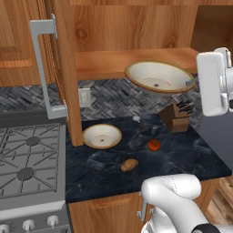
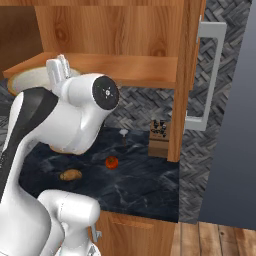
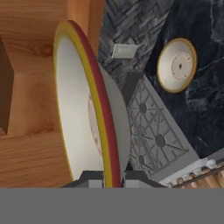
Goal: Pick both bowls and place them on the counter. Then place the tomato in one bowl and place the potato in the other bowl.
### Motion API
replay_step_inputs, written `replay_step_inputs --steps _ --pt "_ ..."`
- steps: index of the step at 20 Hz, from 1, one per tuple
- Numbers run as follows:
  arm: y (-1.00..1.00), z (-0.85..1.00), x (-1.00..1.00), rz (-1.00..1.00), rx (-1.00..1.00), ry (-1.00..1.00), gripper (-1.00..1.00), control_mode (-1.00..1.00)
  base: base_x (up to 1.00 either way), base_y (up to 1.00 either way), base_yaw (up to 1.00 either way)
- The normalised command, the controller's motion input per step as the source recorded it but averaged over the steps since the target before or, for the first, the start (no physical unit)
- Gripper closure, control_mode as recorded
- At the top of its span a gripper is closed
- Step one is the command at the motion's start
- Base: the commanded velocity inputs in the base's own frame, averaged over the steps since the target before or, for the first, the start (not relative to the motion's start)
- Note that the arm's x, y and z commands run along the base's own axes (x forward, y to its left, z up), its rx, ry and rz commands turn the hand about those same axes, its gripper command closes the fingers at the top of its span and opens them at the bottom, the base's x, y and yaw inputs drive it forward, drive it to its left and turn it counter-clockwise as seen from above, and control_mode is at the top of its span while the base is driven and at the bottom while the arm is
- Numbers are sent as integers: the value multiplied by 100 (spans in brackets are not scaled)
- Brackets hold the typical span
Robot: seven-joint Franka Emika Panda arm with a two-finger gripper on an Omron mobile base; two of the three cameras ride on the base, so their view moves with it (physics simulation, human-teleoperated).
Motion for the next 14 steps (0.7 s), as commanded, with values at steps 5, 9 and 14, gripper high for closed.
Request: replay_step_inputs --steps 5,9,14 --pt "31 -9 -59 25 0 0 100 -100 0 0 0" --pt "34 -28 -41 27 0 0 100 -100 0 0 0" --pt "38 -56 -8 21 -5 1 100 -100 0 0 0"
